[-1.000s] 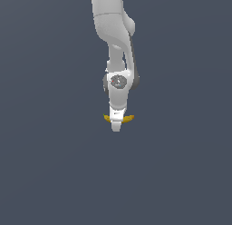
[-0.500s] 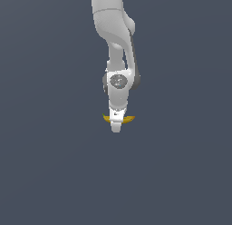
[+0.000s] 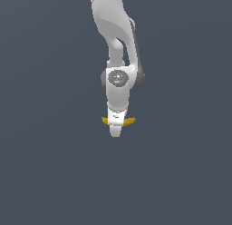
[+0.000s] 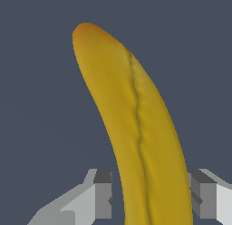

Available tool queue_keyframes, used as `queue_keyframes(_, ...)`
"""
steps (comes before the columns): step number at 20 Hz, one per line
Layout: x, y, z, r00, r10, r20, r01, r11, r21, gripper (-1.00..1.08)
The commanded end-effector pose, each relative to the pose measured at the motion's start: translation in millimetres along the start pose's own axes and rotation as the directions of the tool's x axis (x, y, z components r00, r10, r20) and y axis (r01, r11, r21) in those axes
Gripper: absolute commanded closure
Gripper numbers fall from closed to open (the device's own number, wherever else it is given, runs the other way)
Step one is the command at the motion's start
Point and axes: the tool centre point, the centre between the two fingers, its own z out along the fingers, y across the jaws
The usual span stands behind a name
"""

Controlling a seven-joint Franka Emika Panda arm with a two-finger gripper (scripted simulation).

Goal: Pick up the object and move it to a goal position.

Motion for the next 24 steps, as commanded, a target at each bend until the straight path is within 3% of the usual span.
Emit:
queue_keyframes(1,1,16,-17,1.000,0.000,-0.001,0.000,1.000,-0.001,1.08)
queue_keyframes(14,6,89,-91,1.000,0.000,-0.001,0.000,1.000,-0.001,1.08)
queue_keyframes(24,8,126,-125,1.000,0.001,0.002,-0.001,1.000,0.000,1.08)
